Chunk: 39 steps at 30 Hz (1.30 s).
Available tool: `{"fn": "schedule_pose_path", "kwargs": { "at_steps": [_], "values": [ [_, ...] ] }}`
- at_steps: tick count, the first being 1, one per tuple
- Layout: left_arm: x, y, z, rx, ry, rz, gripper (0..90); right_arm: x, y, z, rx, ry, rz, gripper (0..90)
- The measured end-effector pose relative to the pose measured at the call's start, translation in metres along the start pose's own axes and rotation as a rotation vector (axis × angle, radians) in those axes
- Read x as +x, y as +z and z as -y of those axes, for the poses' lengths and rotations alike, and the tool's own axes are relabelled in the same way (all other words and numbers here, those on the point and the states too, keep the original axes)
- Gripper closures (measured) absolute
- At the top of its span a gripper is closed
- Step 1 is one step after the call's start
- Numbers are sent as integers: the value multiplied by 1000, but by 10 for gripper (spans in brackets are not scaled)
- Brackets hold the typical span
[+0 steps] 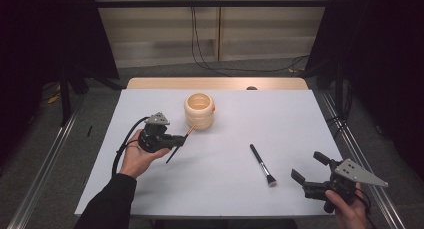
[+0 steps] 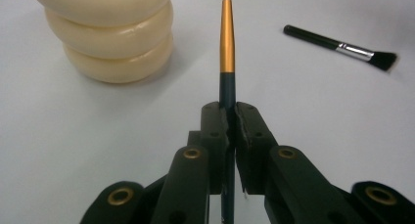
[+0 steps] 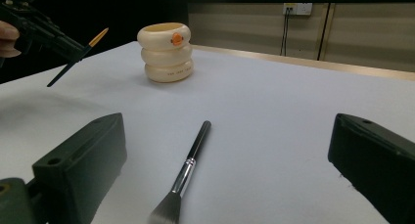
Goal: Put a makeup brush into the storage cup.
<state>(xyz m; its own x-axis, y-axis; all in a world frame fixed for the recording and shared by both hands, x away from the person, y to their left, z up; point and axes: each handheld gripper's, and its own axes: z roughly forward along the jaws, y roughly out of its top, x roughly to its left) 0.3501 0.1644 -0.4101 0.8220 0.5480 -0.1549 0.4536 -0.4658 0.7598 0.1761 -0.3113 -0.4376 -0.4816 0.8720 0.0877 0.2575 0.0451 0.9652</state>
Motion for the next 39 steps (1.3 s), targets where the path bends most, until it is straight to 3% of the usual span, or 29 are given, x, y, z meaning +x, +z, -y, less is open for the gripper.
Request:
{"fn": "schedule_pose_path", "kwargs": {
  "at_steps": [3,8,13,17,23,31,33,35,36,37,39],
  "values": [
    [-1,-2,1,-43,-7,-4,833,0,0,0,-2,1,-1,7],
    [-7,-3,3,-93,16,0,833,1,1,0,-2,11,4,7],
    [-9,-6,6,-169,-12,-3,833,1,2,0,-2,7,4,7],
    [-10,-7,7,-203,-6,-46,833,1,2,0,-3,9,3,7],
    [-15,-11,6,-278,12,-64,833,1,1,0,0,6,-1,7],
    [-17,-13,8,-336,5,-84,833,1,2,0,-4,10,3,7],
    [-17,-14,9,-367,11,-56,834,1,2,0,-6,11,4,7],
    [-17,-15,9,-372,7,-62,834,0,1,0,-8,8,0,6],
    [-17,-16,9,-367,2,-87,834,0,1,-1,-7,9,0,5],
    [-17,-16,9,-377,-5,-65,833,0,1,0,-7,11,-3,4],
    [-17,-17,8,-382,-17,-81,834,0,1,-1,-18,22,-7,0]
  ]
}}
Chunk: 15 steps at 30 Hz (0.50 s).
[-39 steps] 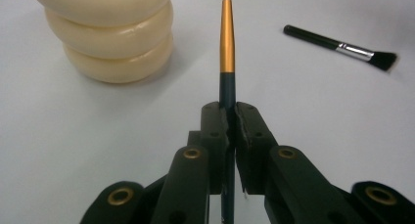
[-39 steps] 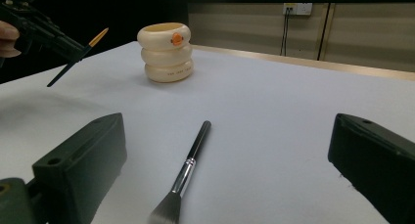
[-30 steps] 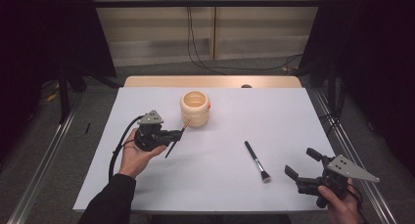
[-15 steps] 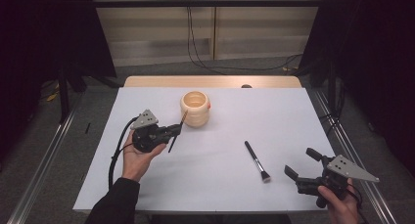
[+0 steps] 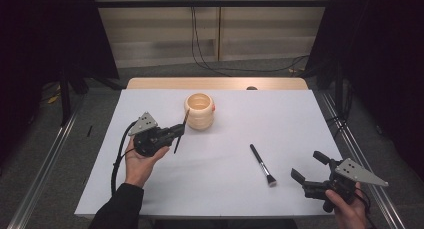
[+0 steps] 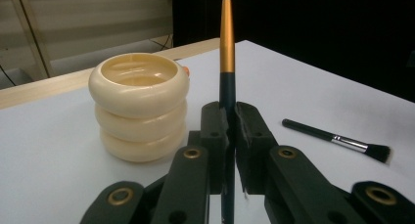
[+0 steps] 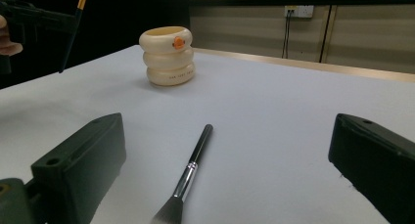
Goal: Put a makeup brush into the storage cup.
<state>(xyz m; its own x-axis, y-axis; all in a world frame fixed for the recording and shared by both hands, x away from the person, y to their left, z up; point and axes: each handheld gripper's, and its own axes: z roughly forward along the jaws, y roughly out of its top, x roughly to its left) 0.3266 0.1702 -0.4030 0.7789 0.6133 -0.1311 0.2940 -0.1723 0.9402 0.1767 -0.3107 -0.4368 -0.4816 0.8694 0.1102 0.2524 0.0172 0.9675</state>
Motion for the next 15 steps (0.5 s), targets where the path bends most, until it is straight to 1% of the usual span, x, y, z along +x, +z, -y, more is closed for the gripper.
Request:
{"fn": "schedule_pose_path", "kwargs": {
  "at_steps": [3,4,5,7,8,11,12,13,14,15],
  "values": [
    [3,-1,-1,-7,-1,6,834,0,0,0,1,-13,-8,0],
    [2,0,-1,-16,-14,-5,833,0,0,0,-1,-13,-6,0],
    [3,0,-1,-19,-15,0,834,0,0,0,-2,-7,-7,0],
    [4,0,-3,-16,-12,-8,833,0,0,0,-6,-15,-11,0],
    [5,0,-3,-17,-2,-11,834,0,0,0,-7,-15,-14,0],
    [5,1,-6,-24,2,-13,834,0,0,0,-10,-14,-16,0],
    [5,1,-7,-18,10,-8,834,1,0,0,-10,-8,-16,0],
    [5,2,-8,-21,9,-7,834,1,0,1,-12,-7,-16,0],
    [6,2,-9,-11,24,-8,833,1,1,1,-14,-7,-16,0],
    [6,4,-10,-27,8,6,834,1,1,1,-14,-7,-15,0]
  ]
}}
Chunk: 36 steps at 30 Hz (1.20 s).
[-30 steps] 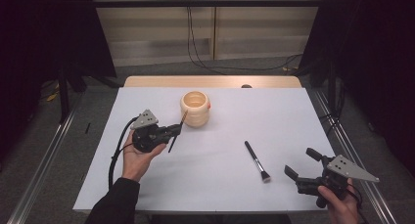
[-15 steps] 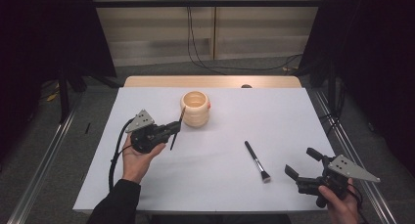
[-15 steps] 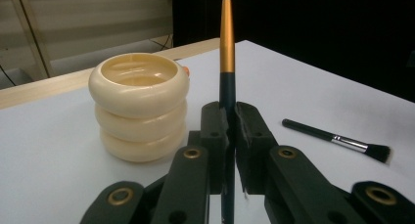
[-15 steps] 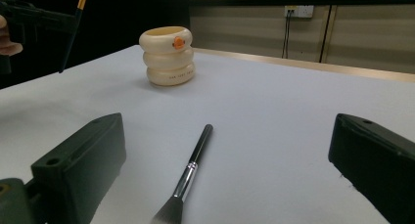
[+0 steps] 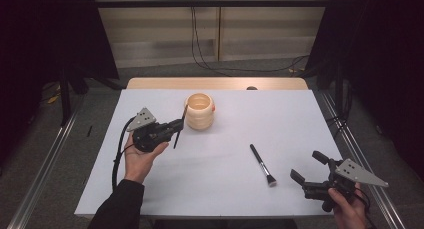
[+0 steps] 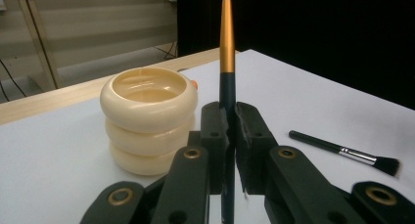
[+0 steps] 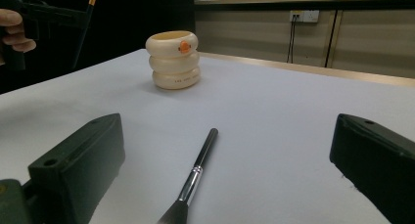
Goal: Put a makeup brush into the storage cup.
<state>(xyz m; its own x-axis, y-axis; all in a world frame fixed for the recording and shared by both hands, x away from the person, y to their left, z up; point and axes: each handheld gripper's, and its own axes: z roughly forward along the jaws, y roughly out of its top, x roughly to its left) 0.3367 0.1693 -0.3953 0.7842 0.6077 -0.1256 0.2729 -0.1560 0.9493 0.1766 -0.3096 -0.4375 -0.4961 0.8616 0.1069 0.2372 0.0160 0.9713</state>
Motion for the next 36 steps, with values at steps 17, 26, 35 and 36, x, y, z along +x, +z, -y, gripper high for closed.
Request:
{"fn": "schedule_pose_path", "kwargs": {
  "at_steps": [17,26,35,36],
  "values": [
    [4,17,-26,-12,3,-8,834,0,0,1,11,-10,-4,0],
    [5,26,-30,-17,-2,-11,834,0,0,1,7,-7,3,0],
    [9,35,-42,-22,3,-15,834,0,0,1,9,-8,-1,0],
    [9,37,-43,-29,1,-3,834,0,0,1,9,-7,-1,0]
  ]
}}
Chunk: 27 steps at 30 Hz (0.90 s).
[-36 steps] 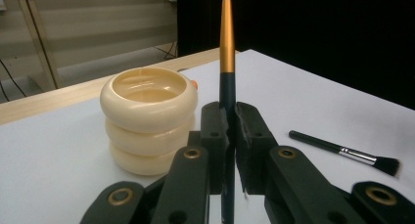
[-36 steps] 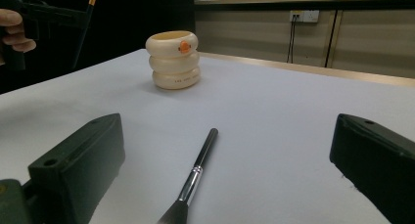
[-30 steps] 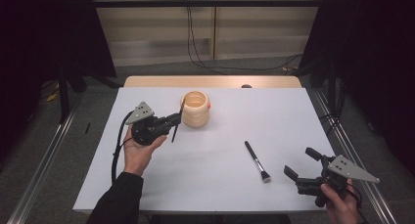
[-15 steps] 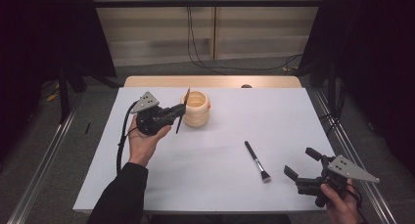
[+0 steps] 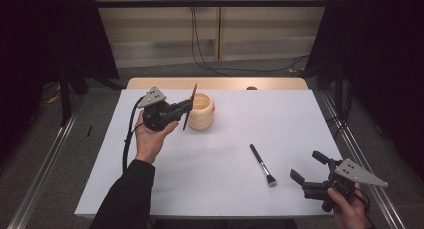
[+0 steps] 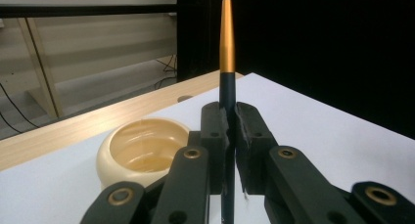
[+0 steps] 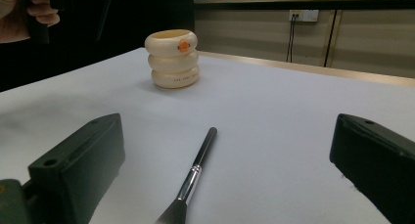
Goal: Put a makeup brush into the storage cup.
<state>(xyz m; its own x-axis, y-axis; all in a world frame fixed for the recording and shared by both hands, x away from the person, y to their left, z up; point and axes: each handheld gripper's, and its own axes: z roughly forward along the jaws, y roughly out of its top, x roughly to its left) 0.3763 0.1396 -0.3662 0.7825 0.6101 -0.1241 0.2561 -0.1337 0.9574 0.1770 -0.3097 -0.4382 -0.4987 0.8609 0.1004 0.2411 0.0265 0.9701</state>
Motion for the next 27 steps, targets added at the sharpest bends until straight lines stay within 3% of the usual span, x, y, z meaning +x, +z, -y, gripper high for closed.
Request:
{"fn": "schedule_pose_path", "kwargs": {
  "at_steps": [3,8,9,11,12,14,15,17,18,21,27],
  "values": [
    [0,5,-6,6,13,-14,834,-1,0,0,-2,-1,4,0],
    [2,11,-18,-14,20,12,834,-1,0,0,-3,-3,2,0],
    [1,12,-20,-9,25,-9,834,-1,0,0,-1,4,6,0],
    [1,14,-23,-4,44,-1,834,-1,0,0,0,5,2,0],
    [1,15,-23,-10,36,16,834,-1,0,0,-1,2,2,0],
    [2,17,-25,-8,32,-8,834,-1,0,0,-4,-2,4,0],
    [4,18,-26,-14,36,14,834,-1,0,0,-4,-2,4,0],
    [5,20,-28,-22,21,-11,834,-1,0,1,-2,-4,0,0],
    [7,21,-28,-32,19,4,834,-1,0,0,-1,-3,0,0],
    [8,25,-31,-17,40,-16,834,-1,0,1,-1,-2,-1,0],
    [13,32,-37,-38,39,-3,834,-1,0,1,-3,-2,-4,0]
  ]
}}
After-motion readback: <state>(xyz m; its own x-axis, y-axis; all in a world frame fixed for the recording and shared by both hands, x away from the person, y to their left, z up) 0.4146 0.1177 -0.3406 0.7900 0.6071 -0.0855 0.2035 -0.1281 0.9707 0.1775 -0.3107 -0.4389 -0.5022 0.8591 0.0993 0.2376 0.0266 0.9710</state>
